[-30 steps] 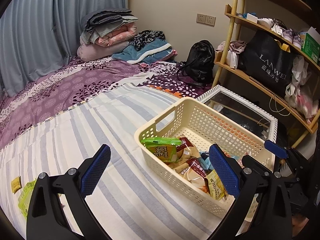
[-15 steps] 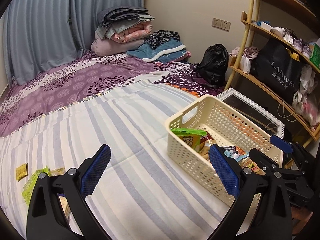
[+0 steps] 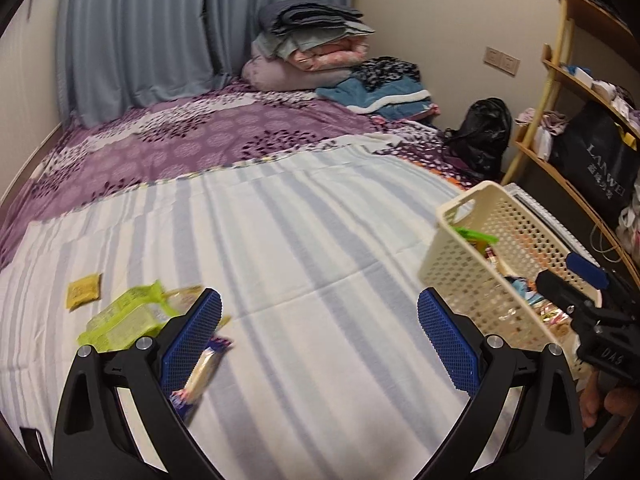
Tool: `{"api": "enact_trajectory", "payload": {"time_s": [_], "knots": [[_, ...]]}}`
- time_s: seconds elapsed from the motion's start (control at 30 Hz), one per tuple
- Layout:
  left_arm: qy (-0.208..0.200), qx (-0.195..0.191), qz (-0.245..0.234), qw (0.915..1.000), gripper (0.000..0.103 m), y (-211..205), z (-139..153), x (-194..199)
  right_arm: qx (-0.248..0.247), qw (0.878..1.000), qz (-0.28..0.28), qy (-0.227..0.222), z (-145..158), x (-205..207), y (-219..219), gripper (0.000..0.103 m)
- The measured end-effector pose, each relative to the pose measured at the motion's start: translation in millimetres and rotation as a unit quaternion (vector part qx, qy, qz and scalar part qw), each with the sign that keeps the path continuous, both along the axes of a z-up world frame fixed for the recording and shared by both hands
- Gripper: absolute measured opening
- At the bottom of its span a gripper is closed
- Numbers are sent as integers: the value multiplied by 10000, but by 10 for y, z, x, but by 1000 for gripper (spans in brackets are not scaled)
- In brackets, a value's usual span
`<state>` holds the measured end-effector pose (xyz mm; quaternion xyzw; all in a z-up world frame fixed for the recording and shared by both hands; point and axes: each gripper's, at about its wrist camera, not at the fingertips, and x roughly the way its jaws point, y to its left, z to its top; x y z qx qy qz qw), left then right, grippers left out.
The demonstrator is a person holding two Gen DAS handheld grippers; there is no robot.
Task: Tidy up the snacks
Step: 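Withdraw both open tools from the basket back toward the remaining snacks, then move the right tool over the blue-and-white Mixx cracker pack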
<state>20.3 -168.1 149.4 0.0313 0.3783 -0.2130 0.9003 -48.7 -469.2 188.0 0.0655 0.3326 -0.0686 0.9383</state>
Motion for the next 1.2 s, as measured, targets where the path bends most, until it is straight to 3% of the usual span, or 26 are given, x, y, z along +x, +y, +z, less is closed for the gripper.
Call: {"api": "enact_trajectory", "payload": {"time_s": [0.53,1.2], "knots": [[370,11,1411,9893,100,1409,-326,75,205,9882,1375,640,-393,379,1085,91],[498,130,2042,9776,100,2086,-555,101,867,9527,2339,1734,-1023,884,2115,91]]}}
